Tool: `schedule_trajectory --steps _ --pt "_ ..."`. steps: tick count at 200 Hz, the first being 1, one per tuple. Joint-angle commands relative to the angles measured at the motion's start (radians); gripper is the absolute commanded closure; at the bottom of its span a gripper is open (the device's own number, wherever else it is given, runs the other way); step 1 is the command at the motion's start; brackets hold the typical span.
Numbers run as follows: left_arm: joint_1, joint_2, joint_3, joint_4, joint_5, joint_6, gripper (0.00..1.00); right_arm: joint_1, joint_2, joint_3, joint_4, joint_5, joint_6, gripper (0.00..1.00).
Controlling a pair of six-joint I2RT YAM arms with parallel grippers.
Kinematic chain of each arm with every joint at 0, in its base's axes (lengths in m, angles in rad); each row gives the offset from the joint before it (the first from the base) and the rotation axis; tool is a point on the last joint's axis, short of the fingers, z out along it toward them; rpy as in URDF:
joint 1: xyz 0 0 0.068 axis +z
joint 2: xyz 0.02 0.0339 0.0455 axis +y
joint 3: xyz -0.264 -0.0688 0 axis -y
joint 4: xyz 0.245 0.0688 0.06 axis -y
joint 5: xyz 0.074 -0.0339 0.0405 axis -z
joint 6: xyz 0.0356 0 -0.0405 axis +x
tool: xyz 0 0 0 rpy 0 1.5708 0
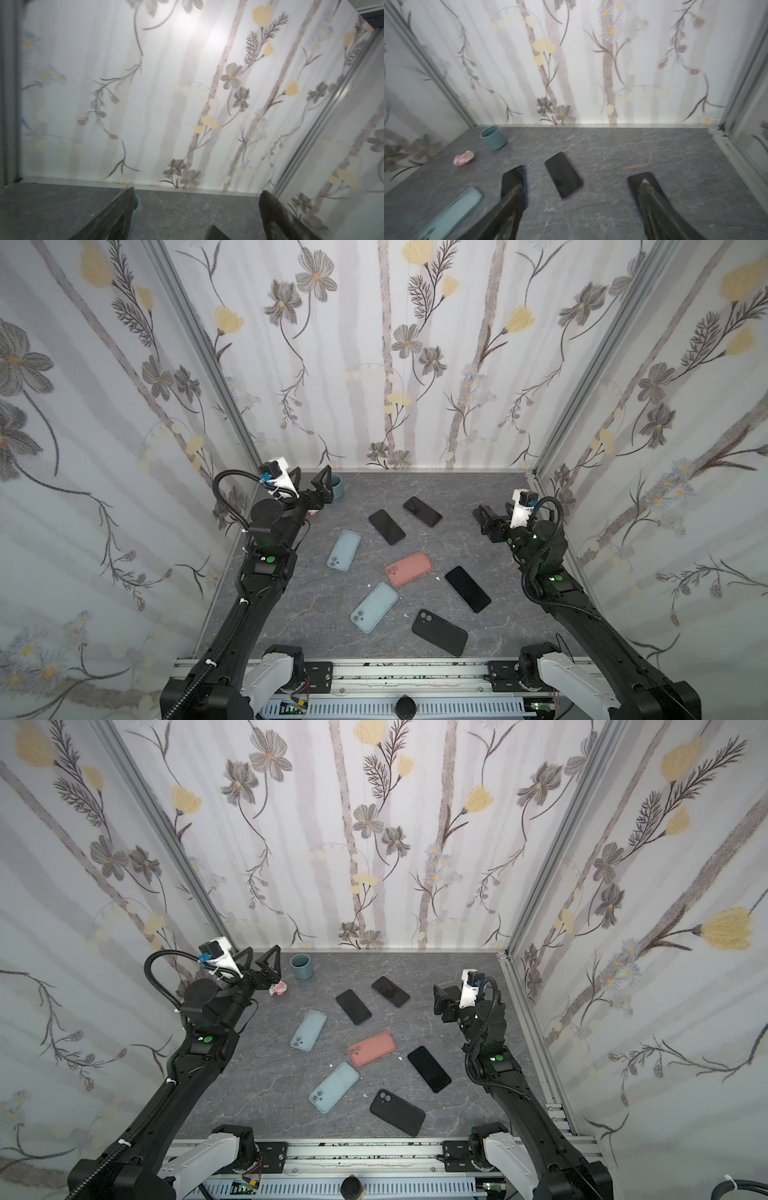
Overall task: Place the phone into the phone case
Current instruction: 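Move the right gripper over the pink-edged phone while the left gripper advances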
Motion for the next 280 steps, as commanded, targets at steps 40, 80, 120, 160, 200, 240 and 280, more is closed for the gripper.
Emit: schedule_trajectory --steps 40,80,120,160,200,240,280 --pt "-0.228 -0.039 -0.121 -0.079 0.301 0.037 0.07 0.143 -0.047 0.068 -0.612 -0.045 0.280 0.28" --pt "-0.395 -0.032 -0.203 -0.058 0.249 0.125 0.05 0.191 -0.072 0.014 -0.778 0.023 0.367 0.27" --pt "-0.435 -0.005 -0.219 -0.106 0.220 0.188 0.05 0.194 -0.076 -0.051 -0.776 0.036 0.380 0.26" --pt "-0.444 0.002 -0.177 -0.218 0.134 0.260 0.05 0.197 -0.007 -0.068 -0.734 0.061 0.384 0.22" --pt "-0.444 -0.030 -0.168 -0.268 0.104 0.306 0.04 0.201 0.102 -0.071 -0.688 0.089 0.379 0.18" --pt "-0.445 -0.057 -0.180 -0.274 0.115 0.333 0.03 0.225 0.192 -0.070 -0.664 0.113 0.362 0.15" --pt "-0.443 -0.054 -0.177 -0.284 0.135 0.336 0.03 0.245 0.245 -0.054 -0.661 0.153 0.348 0.00"
